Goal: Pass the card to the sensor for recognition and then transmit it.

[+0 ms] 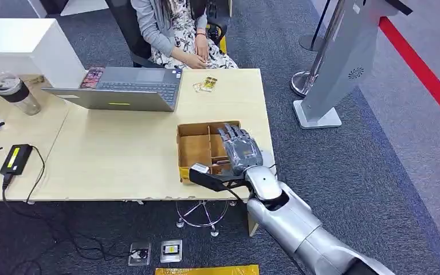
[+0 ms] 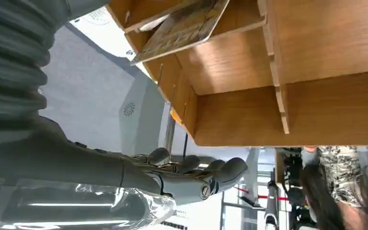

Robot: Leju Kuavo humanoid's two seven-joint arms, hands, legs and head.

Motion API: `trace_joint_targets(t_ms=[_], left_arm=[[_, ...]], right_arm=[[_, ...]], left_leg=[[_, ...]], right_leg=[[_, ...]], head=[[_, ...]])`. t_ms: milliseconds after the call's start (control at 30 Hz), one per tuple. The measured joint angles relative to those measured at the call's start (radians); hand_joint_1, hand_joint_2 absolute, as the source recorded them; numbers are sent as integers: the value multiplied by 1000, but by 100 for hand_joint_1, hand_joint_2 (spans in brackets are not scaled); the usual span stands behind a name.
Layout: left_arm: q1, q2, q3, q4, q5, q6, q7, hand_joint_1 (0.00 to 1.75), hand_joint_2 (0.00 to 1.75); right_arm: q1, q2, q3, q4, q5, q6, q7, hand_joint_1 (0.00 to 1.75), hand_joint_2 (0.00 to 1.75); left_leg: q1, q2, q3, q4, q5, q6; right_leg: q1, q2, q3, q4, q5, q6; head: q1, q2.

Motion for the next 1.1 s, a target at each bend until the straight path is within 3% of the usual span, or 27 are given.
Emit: trace_joint_targets(t_ms=[1100], left_arm=[[0,0,0,0,8,5,0,0,0]], right_arm=[[-22,45,0,83,-36,0,-42,0,175]], left_leg=[[0,0,0,0,0,0]], right_leg=[[0,0,0,0,0,0]], head=[[0,0]])
